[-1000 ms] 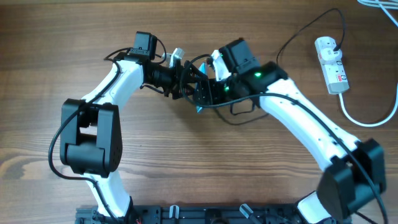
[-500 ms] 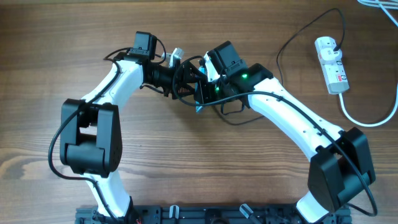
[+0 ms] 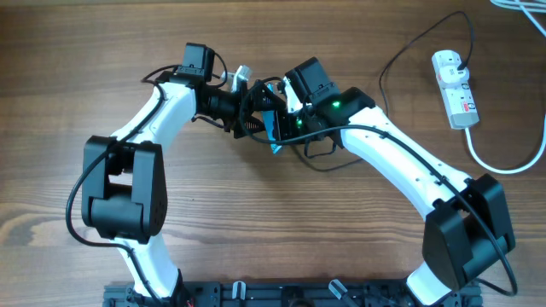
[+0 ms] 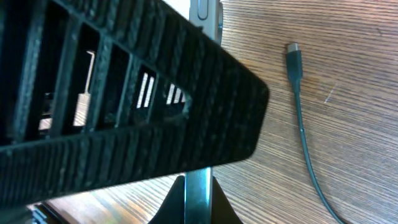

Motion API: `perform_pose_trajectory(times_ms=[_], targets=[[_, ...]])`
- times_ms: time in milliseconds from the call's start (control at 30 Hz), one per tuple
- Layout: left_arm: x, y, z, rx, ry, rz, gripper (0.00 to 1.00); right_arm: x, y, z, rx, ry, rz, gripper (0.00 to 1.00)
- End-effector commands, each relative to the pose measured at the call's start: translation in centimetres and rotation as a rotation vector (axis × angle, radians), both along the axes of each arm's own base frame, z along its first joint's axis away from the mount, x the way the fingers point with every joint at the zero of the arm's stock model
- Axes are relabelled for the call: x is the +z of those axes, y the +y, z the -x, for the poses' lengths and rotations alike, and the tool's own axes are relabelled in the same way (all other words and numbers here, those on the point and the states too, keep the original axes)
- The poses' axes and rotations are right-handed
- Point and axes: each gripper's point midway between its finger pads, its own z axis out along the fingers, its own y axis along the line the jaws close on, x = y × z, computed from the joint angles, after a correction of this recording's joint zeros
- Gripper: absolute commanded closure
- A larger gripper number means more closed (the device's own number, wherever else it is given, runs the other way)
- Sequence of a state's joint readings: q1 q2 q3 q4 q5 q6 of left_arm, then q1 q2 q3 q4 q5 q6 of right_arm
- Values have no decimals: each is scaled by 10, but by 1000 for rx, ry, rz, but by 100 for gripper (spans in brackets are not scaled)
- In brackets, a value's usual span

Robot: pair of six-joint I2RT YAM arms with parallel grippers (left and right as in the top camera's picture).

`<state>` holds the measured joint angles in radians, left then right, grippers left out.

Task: Plug charger to phone and switch on socket
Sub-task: 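Grasp the phone's edge with the right gripper beside the left gripper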

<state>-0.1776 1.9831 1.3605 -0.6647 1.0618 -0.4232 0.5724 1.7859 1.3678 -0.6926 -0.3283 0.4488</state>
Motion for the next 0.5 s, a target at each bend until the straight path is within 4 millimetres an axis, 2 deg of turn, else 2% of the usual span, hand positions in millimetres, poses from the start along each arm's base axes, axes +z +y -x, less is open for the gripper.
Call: perform_pose_trajectory(times_ms=[0,67,133,200,267,367,467], targets=[[18,0,-4,-7,-65,43,7,16,8,-3,27,28,-129,96],[41,-1,-10,-31,-125,171,12,36,8,-9,41,36,-247,96],[61,-2,-12,-67,-182,279,15,48,8,-12,58,44,-328,96],[89,-2,-10,-139,-279,426,17,63,8,-16,85,49,-427,96],[106,-1,-7,-196,-352,514,19,70,6,-21,73,55,-473,96],[111,0,-12,-207,-416,515,27,88,6,-27,96,47,-570,96],[115,0,-15,-221,-472,516,41,104,12,-30,125,26,-641,96]])
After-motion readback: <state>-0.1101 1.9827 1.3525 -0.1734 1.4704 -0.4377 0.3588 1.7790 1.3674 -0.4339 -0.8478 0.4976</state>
